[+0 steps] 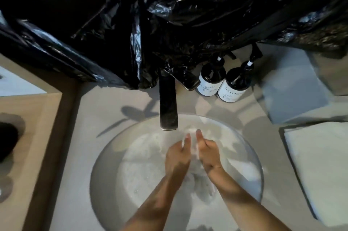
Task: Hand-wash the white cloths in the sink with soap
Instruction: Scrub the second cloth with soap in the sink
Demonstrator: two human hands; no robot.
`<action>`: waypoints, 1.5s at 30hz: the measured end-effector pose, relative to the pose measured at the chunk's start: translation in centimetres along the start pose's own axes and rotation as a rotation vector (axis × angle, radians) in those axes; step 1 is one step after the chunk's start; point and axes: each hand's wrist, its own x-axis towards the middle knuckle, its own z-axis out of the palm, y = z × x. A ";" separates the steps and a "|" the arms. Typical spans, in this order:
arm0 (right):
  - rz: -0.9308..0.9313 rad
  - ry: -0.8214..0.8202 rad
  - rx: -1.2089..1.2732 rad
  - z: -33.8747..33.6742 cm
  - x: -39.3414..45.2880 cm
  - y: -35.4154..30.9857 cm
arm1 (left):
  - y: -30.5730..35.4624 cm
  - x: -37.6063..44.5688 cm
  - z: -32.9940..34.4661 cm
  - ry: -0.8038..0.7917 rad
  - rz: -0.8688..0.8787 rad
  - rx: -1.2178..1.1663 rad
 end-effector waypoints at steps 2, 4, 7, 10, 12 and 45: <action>-0.062 0.000 0.033 -0.4 -1.7 -1.5 | 1.6 -2.0 -0.5 0.032 0.019 -0.102; -0.125 -0.060 -0.018 -0.1 -4.0 -2.6 | 2.6 -2.1 -1.3 0.110 -0.046 -0.109; -0.074 -0.094 -0.007 0.2 -5.5 -3.8 | 3.8 -3.2 -2.7 0.149 -0.043 -0.106; -0.093 0.007 0.142 -1.5 -5.7 -6.0 | 4.8 -6.8 -2.9 0.057 0.142 -0.185; -0.180 0.003 0.148 -1.8 -7.6 -7.2 | 4.7 -6.5 -3.9 0.094 0.100 -0.255; -0.740 -0.269 -1.205 -0.6 -4.7 6.8 | -9.3 -1.7 -3.7 -0.241 0.423 0.956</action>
